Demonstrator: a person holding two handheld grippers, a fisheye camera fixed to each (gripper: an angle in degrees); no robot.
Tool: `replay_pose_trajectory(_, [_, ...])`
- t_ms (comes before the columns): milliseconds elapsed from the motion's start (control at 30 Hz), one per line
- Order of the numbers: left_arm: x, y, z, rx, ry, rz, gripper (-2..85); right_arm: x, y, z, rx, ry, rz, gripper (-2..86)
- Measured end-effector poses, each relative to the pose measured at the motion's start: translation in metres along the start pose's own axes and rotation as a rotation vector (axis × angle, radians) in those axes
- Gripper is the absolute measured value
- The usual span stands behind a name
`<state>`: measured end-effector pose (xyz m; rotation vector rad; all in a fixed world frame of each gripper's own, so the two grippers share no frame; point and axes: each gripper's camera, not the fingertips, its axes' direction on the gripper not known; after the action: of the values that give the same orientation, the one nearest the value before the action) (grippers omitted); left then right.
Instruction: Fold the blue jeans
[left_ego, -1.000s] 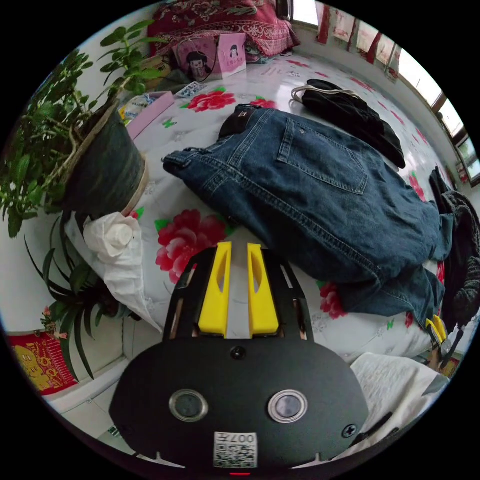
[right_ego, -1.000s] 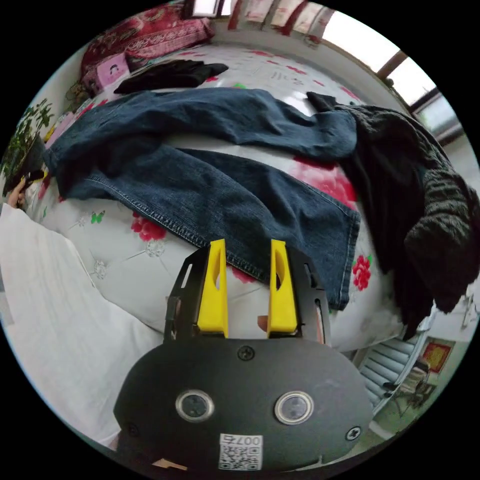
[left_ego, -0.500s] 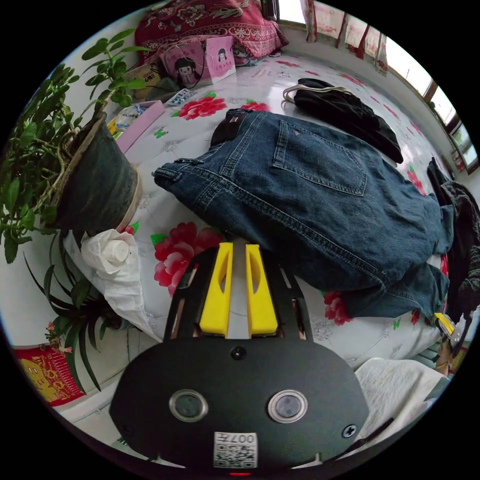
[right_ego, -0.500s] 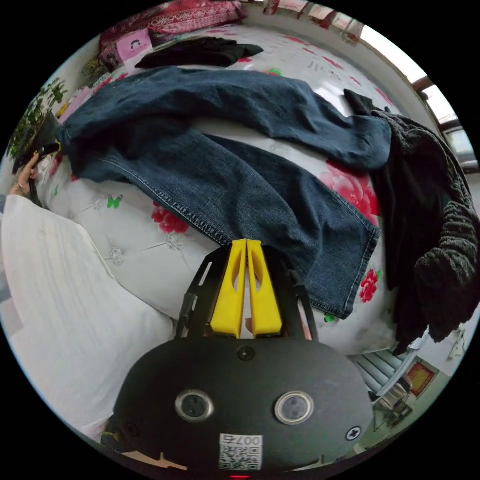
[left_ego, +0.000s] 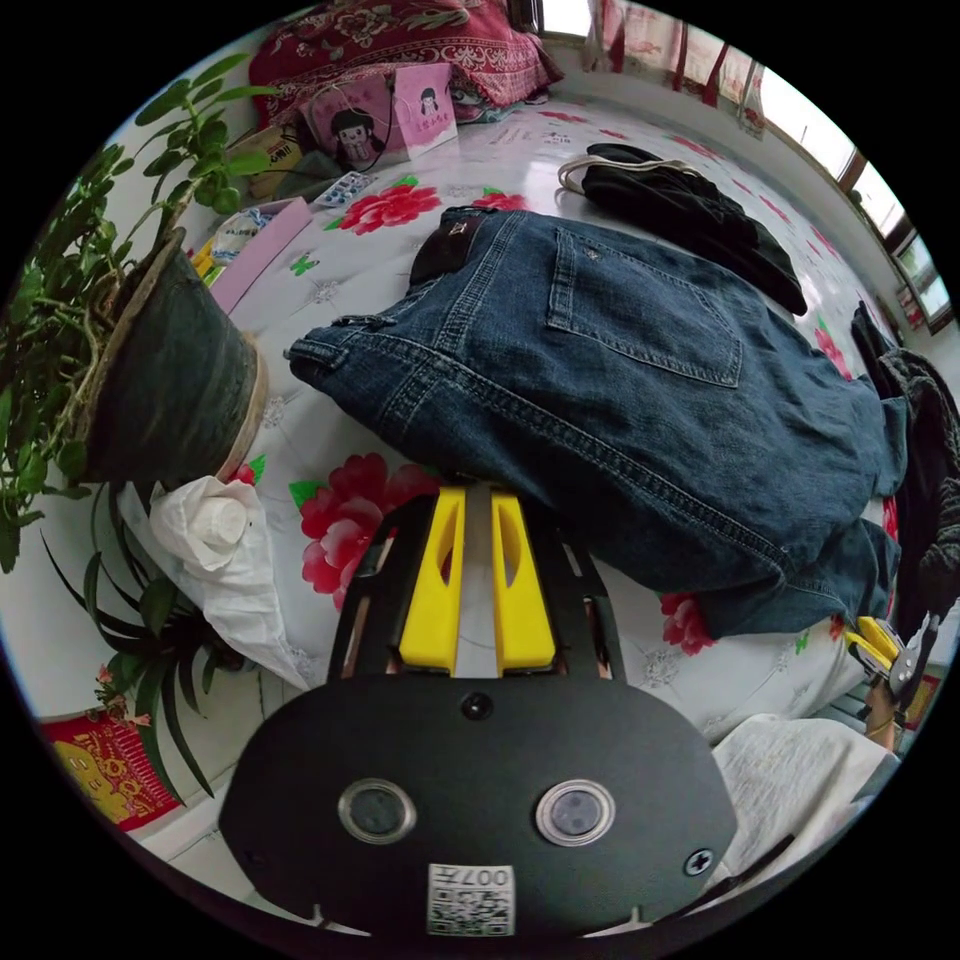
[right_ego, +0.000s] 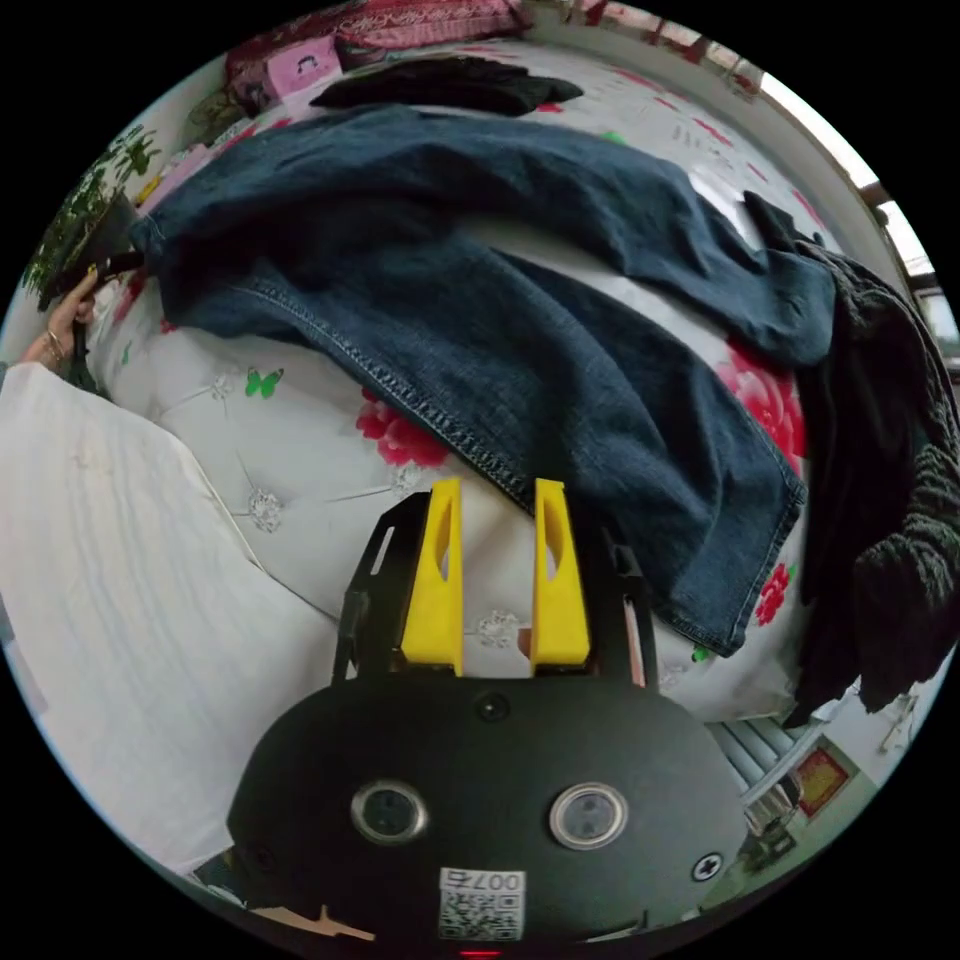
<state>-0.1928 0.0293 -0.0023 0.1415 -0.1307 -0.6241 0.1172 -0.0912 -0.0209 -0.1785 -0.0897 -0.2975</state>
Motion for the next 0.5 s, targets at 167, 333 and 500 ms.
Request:
replay_pose_trajectory(167, [-0.003, -0.001, 0.002, -0.006, -0.001, 0.009, 4.7, 0.004, -0.003, -0.006, -0.007, 0.051, 0.047, 1.1])
replay_pose_trajectory(333, [-0.008, 0.0, -0.001, -0.009, 0.007, 0.006, 4.6, 0.013, 0.023, -0.057, 0.112, -0.006, 0.035, -0.1])
replay_pose_trajectory(500, [-0.012, -0.002, -0.023, 0.05, 0.028, 0.033, 4.6, 0.029, 0.071, -0.183, 0.352, -0.116, -0.065, -0.2])
